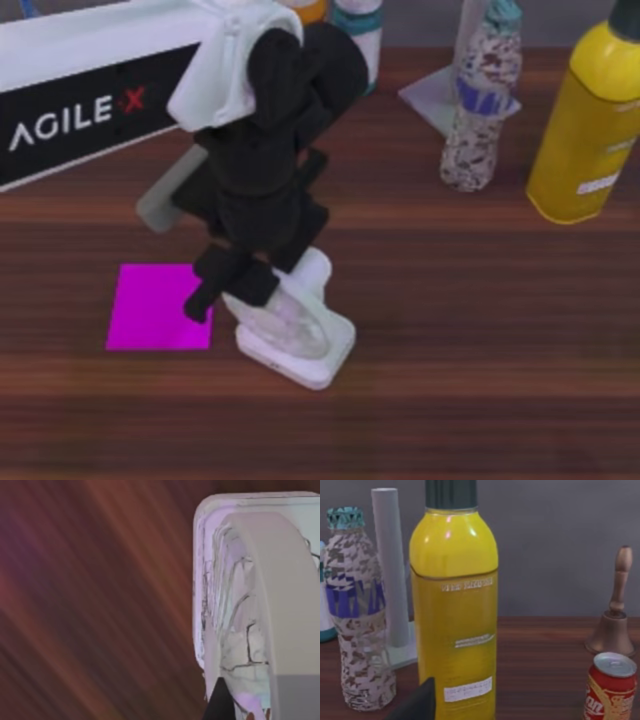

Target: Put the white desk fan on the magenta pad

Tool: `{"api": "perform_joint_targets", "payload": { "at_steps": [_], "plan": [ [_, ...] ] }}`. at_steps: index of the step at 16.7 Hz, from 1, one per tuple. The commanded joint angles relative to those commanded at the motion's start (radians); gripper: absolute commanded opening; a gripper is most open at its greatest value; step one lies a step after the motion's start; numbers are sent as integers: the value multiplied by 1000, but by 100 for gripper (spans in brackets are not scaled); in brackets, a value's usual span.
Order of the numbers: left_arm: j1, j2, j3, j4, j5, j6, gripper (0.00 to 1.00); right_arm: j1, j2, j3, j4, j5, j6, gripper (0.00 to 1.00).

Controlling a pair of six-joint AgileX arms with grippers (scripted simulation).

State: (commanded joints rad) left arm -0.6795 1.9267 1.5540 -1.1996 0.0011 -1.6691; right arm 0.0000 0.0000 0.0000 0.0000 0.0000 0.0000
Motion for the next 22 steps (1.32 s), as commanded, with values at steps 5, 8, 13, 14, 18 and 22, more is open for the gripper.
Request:
{"api": "perform_joint_targets", "payload": {
  "at_steps": [5, 8, 13, 14, 18, 22],
  "plan": [
    [1, -6, 2, 0, 0, 1, 0, 0, 0, 0, 0, 0, 0, 100],
    [4, -5, 44, -42, 0, -2, 0, 0, 0, 0, 0, 0, 0, 100],
    [18, -10, 185, -188, 0, -2, 0, 0, 0, 0, 0, 0, 0, 100],
    [19, -12, 192, -196, 0, -1, 0, 0, 0, 0, 0, 0, 0, 100],
    [17, -10, 189, -194, 0, -1, 0, 0, 0, 0, 0, 0, 0, 100],
    [128, -45, 156, -192, 0, -53, 0, 0, 0, 0, 0, 0, 0, 100]
  ]
}}
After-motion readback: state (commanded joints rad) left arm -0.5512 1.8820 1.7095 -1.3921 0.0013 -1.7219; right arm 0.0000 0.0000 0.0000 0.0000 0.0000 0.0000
